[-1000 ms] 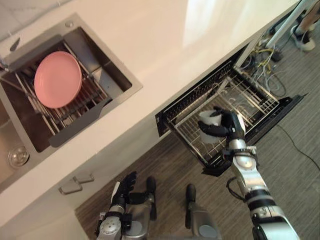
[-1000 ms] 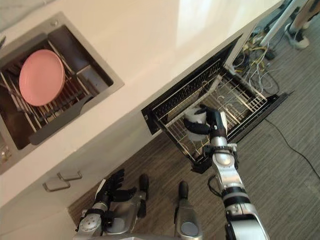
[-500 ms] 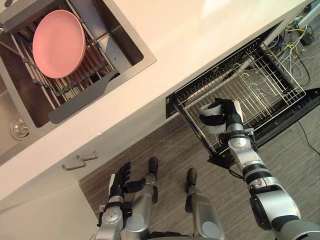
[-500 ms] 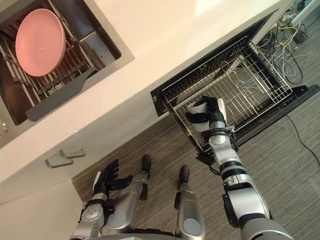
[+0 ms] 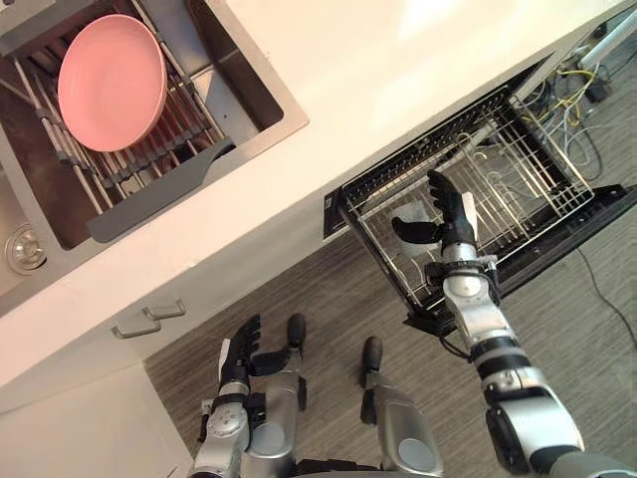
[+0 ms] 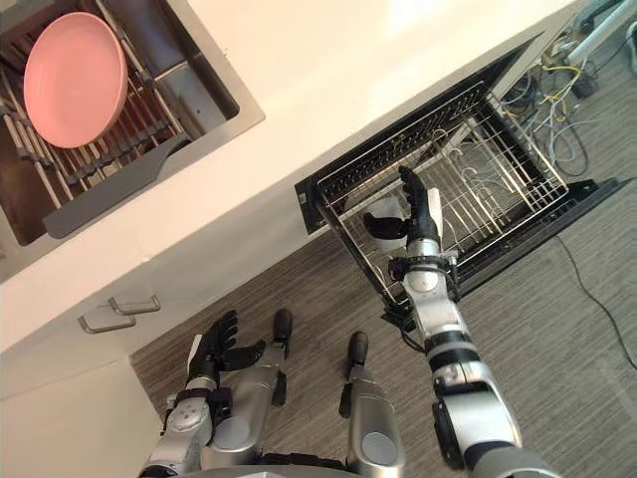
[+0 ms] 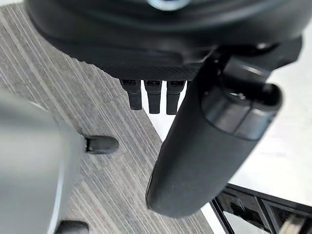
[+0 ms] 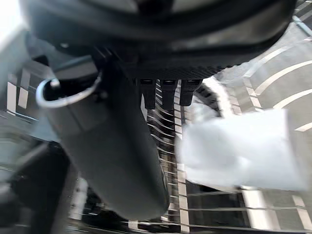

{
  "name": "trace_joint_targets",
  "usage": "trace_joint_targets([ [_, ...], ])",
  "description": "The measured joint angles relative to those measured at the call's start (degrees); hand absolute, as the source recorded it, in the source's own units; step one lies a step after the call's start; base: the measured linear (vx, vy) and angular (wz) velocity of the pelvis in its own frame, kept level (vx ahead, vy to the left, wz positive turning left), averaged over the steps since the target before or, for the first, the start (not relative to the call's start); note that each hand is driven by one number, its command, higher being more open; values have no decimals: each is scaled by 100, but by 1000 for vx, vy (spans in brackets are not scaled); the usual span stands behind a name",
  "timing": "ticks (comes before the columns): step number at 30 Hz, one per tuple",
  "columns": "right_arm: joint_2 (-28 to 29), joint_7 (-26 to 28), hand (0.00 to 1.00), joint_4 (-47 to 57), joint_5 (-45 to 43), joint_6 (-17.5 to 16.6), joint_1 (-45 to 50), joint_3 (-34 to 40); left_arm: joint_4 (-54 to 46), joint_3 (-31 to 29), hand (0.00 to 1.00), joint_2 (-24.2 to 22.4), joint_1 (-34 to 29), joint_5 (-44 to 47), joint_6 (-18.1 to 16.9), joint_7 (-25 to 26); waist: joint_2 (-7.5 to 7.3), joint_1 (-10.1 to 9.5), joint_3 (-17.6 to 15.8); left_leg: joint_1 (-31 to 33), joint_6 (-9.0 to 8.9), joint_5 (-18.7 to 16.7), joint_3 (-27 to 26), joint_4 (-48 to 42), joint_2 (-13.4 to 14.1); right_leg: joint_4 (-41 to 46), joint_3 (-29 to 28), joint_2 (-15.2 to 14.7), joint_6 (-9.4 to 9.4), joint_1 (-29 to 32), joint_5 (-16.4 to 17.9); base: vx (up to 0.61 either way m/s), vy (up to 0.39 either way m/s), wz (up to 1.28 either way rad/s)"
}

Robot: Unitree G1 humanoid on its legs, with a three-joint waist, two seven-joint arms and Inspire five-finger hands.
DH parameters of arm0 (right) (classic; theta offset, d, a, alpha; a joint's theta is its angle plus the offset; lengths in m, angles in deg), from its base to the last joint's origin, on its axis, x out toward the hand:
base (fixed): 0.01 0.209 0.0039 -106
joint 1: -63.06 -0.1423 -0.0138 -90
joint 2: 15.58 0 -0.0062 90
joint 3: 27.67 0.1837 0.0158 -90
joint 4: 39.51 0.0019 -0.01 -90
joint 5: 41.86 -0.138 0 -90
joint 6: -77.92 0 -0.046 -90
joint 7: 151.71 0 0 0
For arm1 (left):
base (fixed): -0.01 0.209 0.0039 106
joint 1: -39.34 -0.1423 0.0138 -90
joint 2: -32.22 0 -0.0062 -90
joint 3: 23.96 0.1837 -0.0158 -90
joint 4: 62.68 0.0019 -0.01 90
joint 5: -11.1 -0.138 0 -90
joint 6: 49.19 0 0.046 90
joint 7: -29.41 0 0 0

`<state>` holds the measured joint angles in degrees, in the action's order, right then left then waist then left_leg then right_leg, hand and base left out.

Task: Walk over to the sink, pick up the cup, carry it to the dishwasher, place the cup inside the dishwasher, then close the dishwasher door

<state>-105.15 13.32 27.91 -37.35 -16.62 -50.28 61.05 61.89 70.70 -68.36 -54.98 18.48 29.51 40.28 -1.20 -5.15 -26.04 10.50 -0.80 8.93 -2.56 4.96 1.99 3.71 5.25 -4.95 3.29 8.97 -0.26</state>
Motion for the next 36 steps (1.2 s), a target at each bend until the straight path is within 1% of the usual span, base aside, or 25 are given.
trace_joint_targets([
  [2, 151, 18, 90, 553, -63, -24, 485, 114, 8, -101, 90, -3, -42, 1, 28, -45, -75, 51, 45, -111, -27, -21, 51, 0, 2, 1, 81, -1, 3, -142, 72, 80, -34, 18],
  [3, 311, 75, 90, 1062, -112, -38, 994, 127, 16, -277, 90, 22, -143, 1, 51, -105, -207, 133, 139, -225, -57, -47, 98, 0, 1, 2, 162, -2, -4, -294, 151, 109, -45, 22],
  [5, 438, 179, 90, 1584, -116, -74, 1565, 165, 70, -409, 90, 56, -195, 3, 89, -155, -346, 164, 240, -345, -99, -91, 165, 0, 0, 2, 220, -2, -10, -443, 229, 136, -53, 20],
  [7, 632, 393, 90, 2339, -117, -145, 2347, 251, 256, -570, 90, 76, -217, 0, 140, -244, -517, 231, 493, -453, -129, -119, 273, -1, -20, 1, 335, -14, -18, -611, 339, 130, -49, 24],
  [8, 664, 432, 90, 2476, -116, -173, 2482, 257, 277, -589, 90, 77, -233, 0, 152, -251, -544, 243, 567, -474, -137, -125, 315, -1, -27, 0, 363, -16, -17, -644, 353, 87, -33, 24],
  [10, 700, 537, 90, 2986, -107, -261, 2835, 279, 412, -587, 90, 44, -242, -2, 156, -260, -561, 313, 783, -562, -140, -126, 495, -2, -81, -10, 560, -25, -16, -832, 433, 68, -39, 40],
  [13, 723, 565, 90, 3619, -76, -348, 3032, 293, 445, -624, 90, -35, -269, 2, 155, -274, -524, 337, 934, -588, -155, -137, 852, -5, -142, -11, 954, -58, -11, -1052, 534, 3, -25, 66],
  [16, 721, 566, 90, 4090, 17, -586, 3075, 293, 461, -834, 90, -117, -365, 10, 156, -262, -499, 285, 1036, -552, -165, -123, 1257, -11, -215, 84, 1363, -98, -12, -1185, 670, -40, -25, 73],
  [18, 698, 553, 90, 4230, 18, -724, 3020, 289, 473, -861, 90, -111, -445, 10, 153, -244, -437, 280, 1131, -392, -165, -161, 1346, -90, -256, 204, 1648, -142, -10, -1182, 757, -42, -28, 71],
  [19, 686, 546, 90, 4251, 17, -764, 2994, 289, 491, -865, 90, -106, -467, 10, 152, -240, -411, 290, 1171, -296, -49, -257, 1135, -147, -236, 208, 1760, -162, -7, -1183, 769, -75, -25, 94],
  [20, 607, 485, 90, 4306, 17, -801, 2946, 307, 581, -861, 90, -123, -459, 1, 147, -242, -312, 318, 1222, -124, 42, -358, 297, -372, -46, 200, 2037, -204, -4, -1210, 765, -55, 5, 104],
  [21, 483, 407, 90, 4284, 18, -813, 2836, 307, 624, -863, 90, -154, -464, -5, 142, -234, -221, 342, 1267, 93, 143, -429, -768, -758, 233, 202, 2224, -252, 11, -1233, 768, -31, 13, 103],
  [22, 437, 371, 90, 4255, 18, -813, 2784, 304, 632, -860, 90, -161, -484, -12, 141, -230, -172, 333, 1295, 169, 170, -498, -1300, -964, 396, 206, 2320, -269, 30, -1241, 776, 42, 43, 90],
  [23, 393, 328, 90, 4184, 23, -813, 2678, 307, 631, -847, 90, -163, -536, -33, 128, -225, -113, 340, 1320, 247, 205, -610, -1997, -1294, 610, 244, 2495, -322, 98, -1294, 818, 61, 65, 68],
  [24, 389, 309, 90, 4103, 43, -811, 2583, 304, 630, -812, 90, -152, -593, -66, 112, -210, -103, 292, 1325, 269, 256, -665, -2081, -1419, 607, 300, 2570, -404, 169, -1327, 863, 66, 78, 56],
  [25, 391, 309, 90, 4094, 74, -806, 2562, 300, 629, -806, 90, -155, -623, -65, 111, -202, -102, 249, 1326, 267, 239, -675, -2056, -1441, 565, 327, 2583, -424, 188, -1340, 875, 57, 90, 41],
  [26, 393, 292, 90, 4096, 202, -807, 2549, 298, 585, -826, 90, -170, -649, -63, 107, -173, -102, 211, 1329, 256, 253, -800, -1992, -1446, 437, 443, 2669, -561, 277, -1366, 960, 60, 121, 34],
  [28, 403, 291, 90, 4010, 294, -807, 2438, 257, 573, -816, 90, -172, -663, -79, 101, -128, -119, 213, 1322, 204, 325, -961, -1946, -1541, 196, 962, 2733, -923, 295, -1320, 1272, 69, 152, 38],
  [29, 398, 275, 90, 3892, 388, -806, 2360, 240, 564, -813, 90, -163, -680, -186, 101, -122, -142, 274, 1313, 155, 346, -1108, -1834, -1635, 52, 1476, 2765, -1197, 278, -1297, 1425, 86, 149, 44],
  [30, 388, 265, 90, 3737, 436, -793, 2315, 236, 535, -775, 90, -158, -716, -305, 100, -114, -131, 336, 1324, 123, 419, -1189, -1741, -1706, -44, 2298, 2487, -1447, 116, -1022, 1438, 84, 150, 49],
  [31, 391, 240, 90, 3676, 462, -779, 2316, 241, 483, -732, 90, -132, -740, -323, 103, -114, -140, 367, 1319, 98, 455, -1210, -1670, -1720, -83, 2722, 2215, -1517, -72, -847, 1395, 85, 142, 55],
  [32, 395, 228, 90, 3580, 475, -739, 2318, 252, 375, -686, 90, -104, -796, -444, 107, -115, -164, 443, 1310, 58, 487, -1215, -1501, -1686, -143, 3317, 1671, -1524, -381, -565, 1213, 101, 127, 88],
  [33, 398, 225, 90, 3462, 482, -690, 2379, 284, 309, -588, 90, -87, -816, -544, 107, -109, -182, 555, 1326, -19, 516, -1194, -1203, -1550, -190, 3466, 824, -1202, -309, -306, 1471, 148, 97, 95],
  [35, 402, 228, 90, 3461, 517, -688, 2450, 294, 280, -527, 90, -83, -819, -633, 110, -87, -196, 568, 1329, -116, 476, -1142, -966, -1394, -244, 3120, 67, -803, -207, -149, 1749, 161, 15, 77],
  [36, 397, 229, 90, 3460, 553, -688, 2466, 298, 235, -520, 90, -93, -837, -663, 118, -81, -199, 580, 1331, -169, 457, -1119, -871, -1330, -278, 2918, -176, -676, -181, -92, 1770, 153, -27, 72],
])
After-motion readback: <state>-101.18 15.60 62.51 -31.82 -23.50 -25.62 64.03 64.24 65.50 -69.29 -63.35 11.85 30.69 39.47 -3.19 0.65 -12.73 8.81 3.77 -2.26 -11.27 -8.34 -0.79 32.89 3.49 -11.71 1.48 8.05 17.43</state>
